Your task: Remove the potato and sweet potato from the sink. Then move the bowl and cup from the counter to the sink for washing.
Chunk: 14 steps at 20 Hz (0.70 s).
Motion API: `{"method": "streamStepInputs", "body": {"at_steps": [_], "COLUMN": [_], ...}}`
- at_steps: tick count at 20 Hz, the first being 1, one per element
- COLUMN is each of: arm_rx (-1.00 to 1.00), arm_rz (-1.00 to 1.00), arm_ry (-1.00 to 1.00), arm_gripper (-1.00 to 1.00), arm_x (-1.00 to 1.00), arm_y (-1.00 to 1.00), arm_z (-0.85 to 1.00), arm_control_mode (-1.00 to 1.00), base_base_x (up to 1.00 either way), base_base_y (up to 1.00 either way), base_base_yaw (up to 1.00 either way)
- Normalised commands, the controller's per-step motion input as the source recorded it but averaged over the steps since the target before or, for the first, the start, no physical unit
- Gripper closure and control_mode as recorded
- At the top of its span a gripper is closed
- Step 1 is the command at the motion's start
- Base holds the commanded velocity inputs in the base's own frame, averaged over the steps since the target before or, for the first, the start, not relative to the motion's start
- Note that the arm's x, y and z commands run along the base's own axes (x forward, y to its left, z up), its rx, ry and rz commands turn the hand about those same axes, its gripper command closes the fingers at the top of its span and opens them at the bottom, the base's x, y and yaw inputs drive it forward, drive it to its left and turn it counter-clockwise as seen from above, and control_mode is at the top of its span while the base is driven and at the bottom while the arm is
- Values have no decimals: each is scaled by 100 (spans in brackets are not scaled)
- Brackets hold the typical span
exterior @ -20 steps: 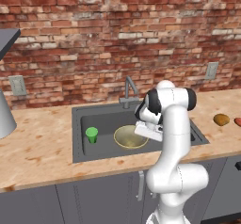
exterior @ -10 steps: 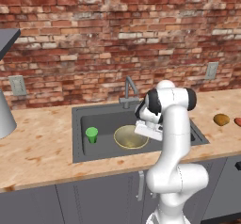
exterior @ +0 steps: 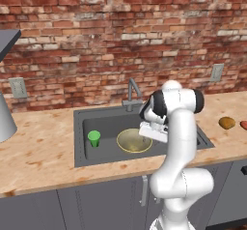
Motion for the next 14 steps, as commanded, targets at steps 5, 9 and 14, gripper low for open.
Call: {"method": "streamStepInputs", "body": {"at_steps": [5, 9, 14], "arm_rx": [0, 0, 0], "arm_rz": [4, 6, 7], "arm_ry": [0, -5, -7], "arm_gripper": [-100, -100, -100], "arm_x": [-13, -21, -28], "arm_y": [-2, -3, -8], "arm_z": [33, 37, 36], "arm_control_mode": [-100, -100, -100], "base_base_x": [0, 0, 0], "base_base_y": [0, 0, 0], "base_base_yaw": [0, 0, 0]}}
